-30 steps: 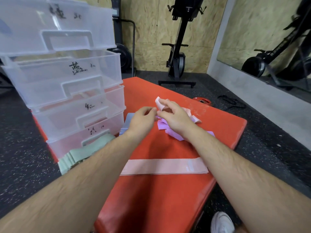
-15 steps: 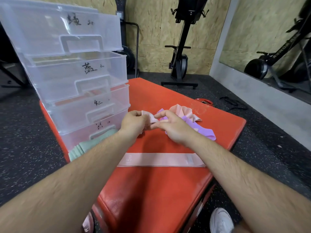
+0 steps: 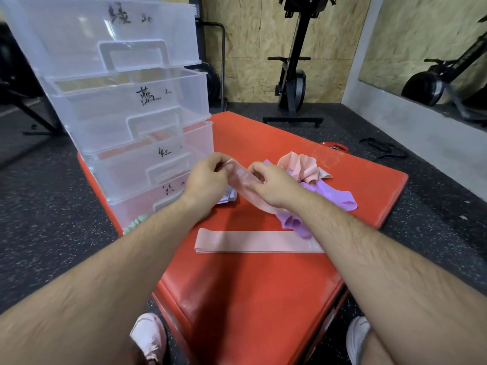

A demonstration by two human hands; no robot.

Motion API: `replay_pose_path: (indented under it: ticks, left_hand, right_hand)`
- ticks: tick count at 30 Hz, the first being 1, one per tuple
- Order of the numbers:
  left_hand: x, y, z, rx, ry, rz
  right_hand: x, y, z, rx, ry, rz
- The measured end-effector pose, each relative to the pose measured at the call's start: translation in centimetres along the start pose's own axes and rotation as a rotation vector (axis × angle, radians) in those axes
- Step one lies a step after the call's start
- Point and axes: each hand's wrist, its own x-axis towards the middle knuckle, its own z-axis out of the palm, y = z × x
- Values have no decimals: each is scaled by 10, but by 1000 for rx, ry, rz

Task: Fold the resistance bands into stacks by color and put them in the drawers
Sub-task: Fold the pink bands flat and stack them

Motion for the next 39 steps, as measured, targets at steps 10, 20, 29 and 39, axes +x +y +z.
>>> replay_pose_path:
  ticks: [10,20,29,39]
  left_hand:
    - [14,-1,-20,-113,138,-89]
    - [16,-2,-26,-159,185,-170]
    - [-20,-8,-11,-92,-285,-400]
    - [-28,-10,5,-33,-356,-440]
  right_hand:
    - [-10,45,-21,-337,-149,167]
    - [-34,68,-87,-195,23,272]
    - [-72,60,-86,282,-345,357]
    - [-54,57,-63,-97,-198,302]
